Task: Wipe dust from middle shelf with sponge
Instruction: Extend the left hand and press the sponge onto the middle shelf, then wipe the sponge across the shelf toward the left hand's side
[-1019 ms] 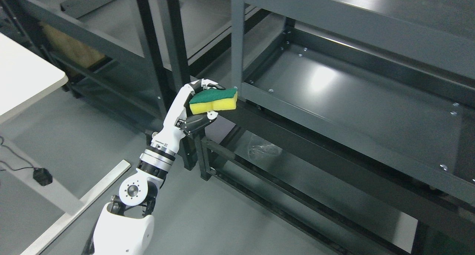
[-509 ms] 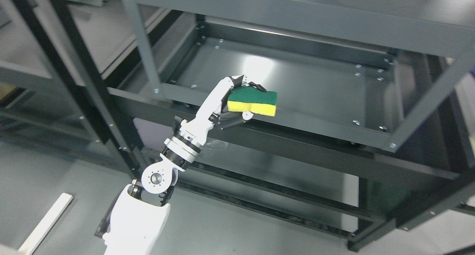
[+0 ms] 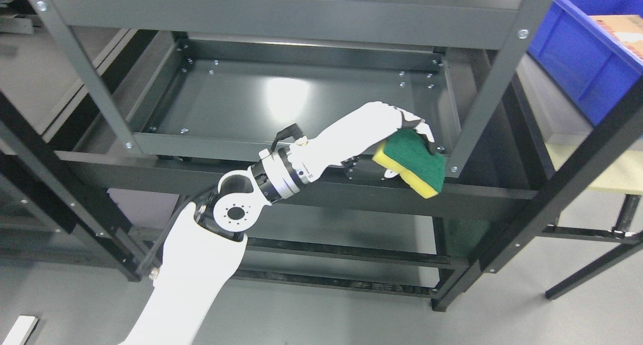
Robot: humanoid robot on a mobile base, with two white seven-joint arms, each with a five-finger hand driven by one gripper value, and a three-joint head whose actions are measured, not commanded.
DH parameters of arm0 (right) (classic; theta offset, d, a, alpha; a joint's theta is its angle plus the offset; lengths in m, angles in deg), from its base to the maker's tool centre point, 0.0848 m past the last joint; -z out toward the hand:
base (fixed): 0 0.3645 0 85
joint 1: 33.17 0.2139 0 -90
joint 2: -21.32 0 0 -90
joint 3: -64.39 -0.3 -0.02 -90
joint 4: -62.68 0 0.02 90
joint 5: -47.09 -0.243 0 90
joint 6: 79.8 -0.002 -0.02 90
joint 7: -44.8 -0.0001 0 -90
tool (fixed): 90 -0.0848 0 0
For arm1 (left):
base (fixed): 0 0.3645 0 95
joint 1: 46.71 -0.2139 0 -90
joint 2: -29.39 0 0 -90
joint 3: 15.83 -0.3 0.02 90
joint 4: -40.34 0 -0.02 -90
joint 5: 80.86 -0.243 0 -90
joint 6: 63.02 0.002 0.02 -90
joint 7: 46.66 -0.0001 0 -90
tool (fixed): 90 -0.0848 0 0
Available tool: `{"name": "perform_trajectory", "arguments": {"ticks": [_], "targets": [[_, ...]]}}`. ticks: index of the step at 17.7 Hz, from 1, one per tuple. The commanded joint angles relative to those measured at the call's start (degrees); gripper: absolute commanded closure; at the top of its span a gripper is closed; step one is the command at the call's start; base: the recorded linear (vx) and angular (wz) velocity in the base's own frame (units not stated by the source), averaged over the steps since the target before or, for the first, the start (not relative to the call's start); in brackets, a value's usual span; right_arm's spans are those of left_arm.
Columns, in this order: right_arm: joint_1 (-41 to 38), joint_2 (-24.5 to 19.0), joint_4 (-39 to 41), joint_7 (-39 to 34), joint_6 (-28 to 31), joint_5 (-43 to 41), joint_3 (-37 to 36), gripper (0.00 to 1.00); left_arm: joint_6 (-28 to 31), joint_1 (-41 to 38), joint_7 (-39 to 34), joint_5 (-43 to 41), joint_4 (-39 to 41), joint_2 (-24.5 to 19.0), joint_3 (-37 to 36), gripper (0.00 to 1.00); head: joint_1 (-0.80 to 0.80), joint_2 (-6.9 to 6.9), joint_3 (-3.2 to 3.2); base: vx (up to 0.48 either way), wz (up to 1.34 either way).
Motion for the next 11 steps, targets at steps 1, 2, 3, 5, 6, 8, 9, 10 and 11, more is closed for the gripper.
{"name": "perform_trajectory", "arguments": {"ticks": [1, 2, 3, 5, 6, 8, 9, 10, 11], "targets": [[0.0, 1.0, 1.0, -0.3, 0.0, 0.0, 0.0, 0.00, -10.8, 5.7, 1.5, -12.2, 3.0, -3.0, 0.5, 0.98, 0.00, 0.00, 0.00, 0.018, -0.28], [0.0, 1.0, 1.0, -0.3, 0.0, 0.0, 0.0, 0.00, -12.3, 5.7, 1.9, -12.2, 4.1, -3.2, 1.7, 0.98, 0.00, 0.00, 0.00, 0.015, -0.19], [0.0, 1.0, 1.0, -0.3, 0.0, 0.0, 0.0, 0.00, -15.3, 6.3, 2.9, -12.1, 5.2, -3.4, 3.8, 0.98, 0.00, 0.00, 0.00, 0.015, -0.19], [0.0, 1.0, 1.0, -0.3, 0.0, 0.0, 0.0, 0.00, -15.3, 7.3, 3.7, -11.9, 5.3, -2.9, 8.5, 0.98, 0.00, 0.00, 0.00, 0.010, -0.06], [0.0, 1.0, 1.0, -0.3, 0.0, 0.0, 0.0, 0.00, -15.3, 7.4, 3.7, -11.7, 5.6, -2.7, 10.6, 0.98, 0.00, 0.00, 0.00, 0.006, -0.01], [0.0, 1.0, 1.0, -0.3, 0.0, 0.0, 0.0, 0.00, -15.3, 7.4, 3.7, -10.8, 6.3, -2.7, 15.8, 0.98, 0.00, 0.00, 0.00, 0.000, 0.00], [0.0, 1.0, 1.0, -0.3, 0.0, 0.0, 0.1, 0.00, -15.3, 7.4, 3.7, -8.9, 6.4, -3.0, 18.7, 0.98, 0.00, 0.00, 0.00, 0.000, 0.00], [0.0, 1.0, 1.0, -0.3, 0.0, 0.0, 0.1, 0.00, -15.3, 7.4, 3.7, -7.1, 6.4, -3.3, 20.4, 0.98, 0.00, 0.00, 0.00, 0.000, 0.00], [0.0, 1.0, 1.0, -0.3, 0.0, 0.0, 0.0, 0.00, -15.3, 7.3, 3.7, -5.3, 6.5, -3.7, 21.7, 0.99, 0.00, 0.00, 0.00, 0.000, 0.00]]}}
